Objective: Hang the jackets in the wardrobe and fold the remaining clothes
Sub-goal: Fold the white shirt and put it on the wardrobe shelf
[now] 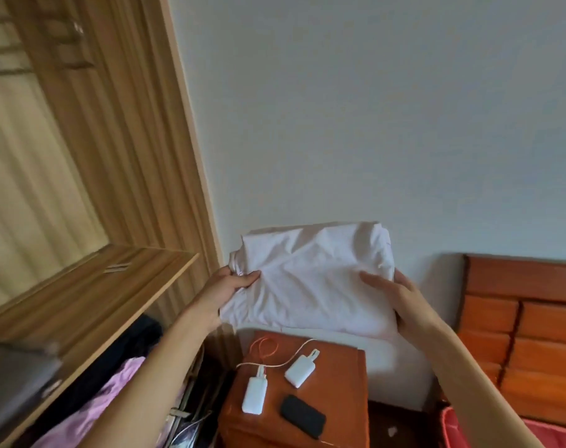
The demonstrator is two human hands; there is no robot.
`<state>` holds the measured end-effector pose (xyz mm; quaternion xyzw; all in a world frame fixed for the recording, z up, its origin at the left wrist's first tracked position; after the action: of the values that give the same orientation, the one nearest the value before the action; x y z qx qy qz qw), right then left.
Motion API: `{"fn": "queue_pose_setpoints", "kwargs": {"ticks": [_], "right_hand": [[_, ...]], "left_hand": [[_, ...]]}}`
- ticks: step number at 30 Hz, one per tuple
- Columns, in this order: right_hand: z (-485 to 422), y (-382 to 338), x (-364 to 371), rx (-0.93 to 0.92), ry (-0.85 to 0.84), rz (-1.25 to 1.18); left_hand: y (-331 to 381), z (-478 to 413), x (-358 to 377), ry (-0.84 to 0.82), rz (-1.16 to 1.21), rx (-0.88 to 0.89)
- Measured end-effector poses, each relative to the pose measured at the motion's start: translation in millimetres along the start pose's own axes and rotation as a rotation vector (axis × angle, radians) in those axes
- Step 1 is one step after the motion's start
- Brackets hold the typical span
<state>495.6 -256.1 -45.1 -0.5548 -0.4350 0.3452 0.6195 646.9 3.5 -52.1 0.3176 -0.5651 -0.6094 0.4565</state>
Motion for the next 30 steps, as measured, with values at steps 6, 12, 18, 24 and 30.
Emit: {"fn": "queue_pose_setpoints", "kwargs": {"ticks": [6, 12, 18, 24, 30], "right_hand": [[-63.1, 41.5, 134.8, -0.007, -0.318, 0.156], [-127.1, 86.5, 283.4, 0.058, -0.516, 0.107], [-192.6, 130.2, 428.3, 0.100, -0.757, 0.120], [-234.4, 180.9, 572.7, 0.118, -0.995, 0.260], [-198.9, 224.8, 699.7, 0.215, -1.304, 0.299]], "left_hand": [[-10.2, -7.8, -162.6, 0.233, 0.009, -0.034], [4.1, 31.9, -270.6, 0.454, -0.027, -0.054], [16.0, 40.4, -384.4, 0.820, -0.189, -0.003], [27.9, 55.3, -477.3, 1.172, -0.392, -0.074], [22.0, 121.5, -529.5, 1.563, -0.589, -0.220]]}}
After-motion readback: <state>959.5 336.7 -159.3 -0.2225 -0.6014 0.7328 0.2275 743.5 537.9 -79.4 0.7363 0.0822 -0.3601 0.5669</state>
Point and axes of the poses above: each hand's wrist, its own z-axis away from the middle knuckle, its own x-axis out of the palm, y = z × x, the point moved 8 cm from there along -z, towards the middle knuckle, and after that the axes turned 1 degree about x, right-handed, at the moved point
